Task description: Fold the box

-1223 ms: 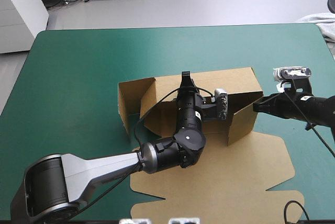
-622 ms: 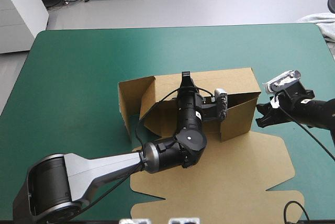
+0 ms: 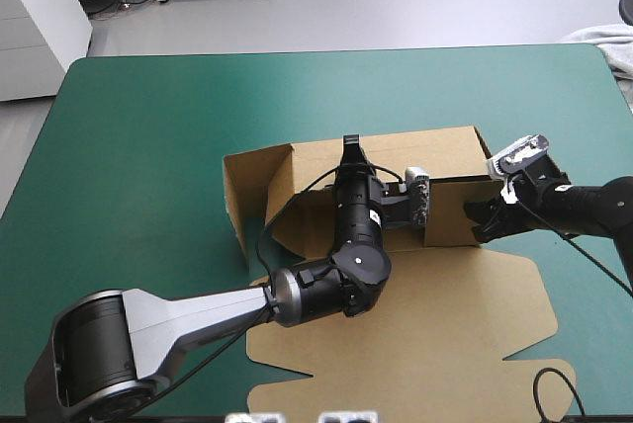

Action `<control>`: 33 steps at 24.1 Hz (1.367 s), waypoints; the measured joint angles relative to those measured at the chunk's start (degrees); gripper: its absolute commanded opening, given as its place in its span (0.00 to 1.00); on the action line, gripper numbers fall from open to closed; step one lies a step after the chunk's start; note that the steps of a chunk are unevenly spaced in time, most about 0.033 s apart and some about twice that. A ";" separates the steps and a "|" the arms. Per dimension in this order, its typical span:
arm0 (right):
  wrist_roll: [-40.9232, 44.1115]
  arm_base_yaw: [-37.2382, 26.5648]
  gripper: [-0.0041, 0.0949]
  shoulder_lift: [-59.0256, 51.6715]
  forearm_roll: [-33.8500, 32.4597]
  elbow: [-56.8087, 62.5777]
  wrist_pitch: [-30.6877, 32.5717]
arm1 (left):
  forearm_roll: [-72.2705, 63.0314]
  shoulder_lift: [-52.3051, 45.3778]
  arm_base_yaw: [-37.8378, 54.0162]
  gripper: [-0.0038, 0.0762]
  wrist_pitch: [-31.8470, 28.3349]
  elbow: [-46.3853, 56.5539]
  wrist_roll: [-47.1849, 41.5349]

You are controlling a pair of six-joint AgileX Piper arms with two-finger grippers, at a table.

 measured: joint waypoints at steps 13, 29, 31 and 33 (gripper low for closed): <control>-5.82 0.00 0.03 6.82 8.29 0.00 -6.57 | 0.21 0.05 -0.07 0.04 -1.00 -0.08 0.00; -6.65 -0.05 0.03 6.92 8.40 -0.05 -5.67 | -2.97 0.21 -0.24 0.65 -2.32 -0.02 -0.60; -6.65 -0.05 0.03 6.92 8.40 -0.05 -5.67 | -3.36 0.50 -0.37 0.66 -2.63 0.13 -0.67; -6.65 -0.05 0.03 6.92 8.40 -0.10 -5.67 | -2.82 0.61 -0.64 0.66 -2.63 0.18 -1.23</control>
